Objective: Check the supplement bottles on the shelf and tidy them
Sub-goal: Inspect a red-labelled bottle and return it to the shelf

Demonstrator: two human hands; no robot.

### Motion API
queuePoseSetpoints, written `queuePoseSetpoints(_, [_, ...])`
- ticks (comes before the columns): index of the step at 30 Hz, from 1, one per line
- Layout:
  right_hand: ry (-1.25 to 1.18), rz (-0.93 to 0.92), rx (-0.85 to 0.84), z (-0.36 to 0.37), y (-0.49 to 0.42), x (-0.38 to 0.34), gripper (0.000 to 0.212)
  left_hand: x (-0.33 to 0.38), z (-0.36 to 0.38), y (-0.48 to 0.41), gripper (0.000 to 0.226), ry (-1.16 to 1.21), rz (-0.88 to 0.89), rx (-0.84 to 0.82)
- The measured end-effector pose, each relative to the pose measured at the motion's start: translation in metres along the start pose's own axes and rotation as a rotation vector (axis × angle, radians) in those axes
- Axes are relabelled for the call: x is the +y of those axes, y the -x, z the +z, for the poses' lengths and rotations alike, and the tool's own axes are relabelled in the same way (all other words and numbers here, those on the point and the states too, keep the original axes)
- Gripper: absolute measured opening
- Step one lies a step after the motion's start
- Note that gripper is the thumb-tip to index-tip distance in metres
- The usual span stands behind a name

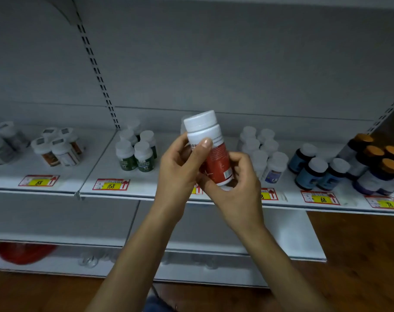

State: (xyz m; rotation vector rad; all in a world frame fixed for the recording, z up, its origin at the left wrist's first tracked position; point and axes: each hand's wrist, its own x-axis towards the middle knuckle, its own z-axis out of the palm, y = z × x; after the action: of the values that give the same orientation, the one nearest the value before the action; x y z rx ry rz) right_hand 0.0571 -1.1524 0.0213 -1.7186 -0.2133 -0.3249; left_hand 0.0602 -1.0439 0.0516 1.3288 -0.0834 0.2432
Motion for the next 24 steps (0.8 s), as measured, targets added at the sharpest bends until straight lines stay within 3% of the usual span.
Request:
queuePoseSetpoints(5, [-0.013,0.017,0.021,-0.017,0.015,-0.003,0.046,0.003,0.014,0.019,0.035,-0.004,-0.026,-0.017])
queuePoseSetpoints(8, [-0.014,0.031,0.032,-0.025,0.018,-0.004,0.046,0.001,0.019,0.026,0.046,-0.075,-0.039,-0.051])
queuePoseSetpoints(18, [0.169,-0.101,0.154,-0.035,0.022,-0.008,0.061,0.004,0.042,0.043,0.056,-0.272,0.01,-0.091])
queuePoseSetpoints(24, [0.156,-0.075,0.171,-0.036,0.025,-0.007,0.059,0.006,0.039,0.041,0.046,-0.223,-0.057,-0.088])
